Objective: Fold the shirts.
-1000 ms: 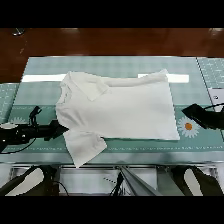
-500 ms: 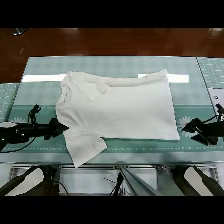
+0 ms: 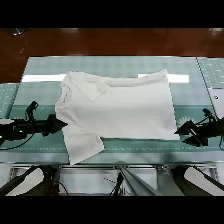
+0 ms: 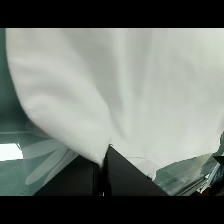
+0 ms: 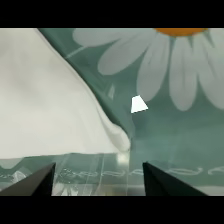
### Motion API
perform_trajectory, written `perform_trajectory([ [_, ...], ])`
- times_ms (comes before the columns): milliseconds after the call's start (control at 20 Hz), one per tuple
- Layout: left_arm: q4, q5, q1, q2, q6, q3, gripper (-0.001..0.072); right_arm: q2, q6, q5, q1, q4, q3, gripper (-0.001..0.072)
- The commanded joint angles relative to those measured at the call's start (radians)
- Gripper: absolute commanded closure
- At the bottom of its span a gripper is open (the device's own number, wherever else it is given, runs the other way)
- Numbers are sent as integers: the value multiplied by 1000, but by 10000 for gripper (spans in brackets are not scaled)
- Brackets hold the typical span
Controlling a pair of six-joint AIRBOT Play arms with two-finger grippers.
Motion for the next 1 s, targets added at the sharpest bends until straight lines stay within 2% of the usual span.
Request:
perform_trajectory([
  [0, 0, 1, 0, 1, -10, 5, 680, -51, -29, -53, 51, 50, 0, 84],
  [350, 0, 1, 0, 1, -10, 5, 680, -93, -67, -176, 132, 211, 5, 97],
  [400, 0, 2, 0, 1, -10, 5, 680, -93, -74, -177, 132, 220, 5, 134],
  [450, 0, 2, 0, 1, -10, 5, 680, -93, -85, -169, 132, 233, 5, 291],
  [500, 0, 2, 0, 1, -10, 5, 680, -93, -115, -153, 132, 249, 5, 510],
  [550, 0, 3, 0, 1, -10, 5, 680, -93, -166, -127, 132, 280, 5, 686],
  [650, 0, 3, 0, 1, -10, 11, 681, -87, -245, -85, 132, 383, 18, 686],
  [750, -4, -23, 0, 4, -21, 72, 681, -72, -241, -69, 134, 421, 111, 687],
  [850, -81, -59, 0, 36, -21, 203, 681, -47, -205, -45, 134, 455, 307, 687],
  [950, -225, -44, 0, 101, -21, 395, 681, -22, -190, -47, 149, 489, 570, 687],
])
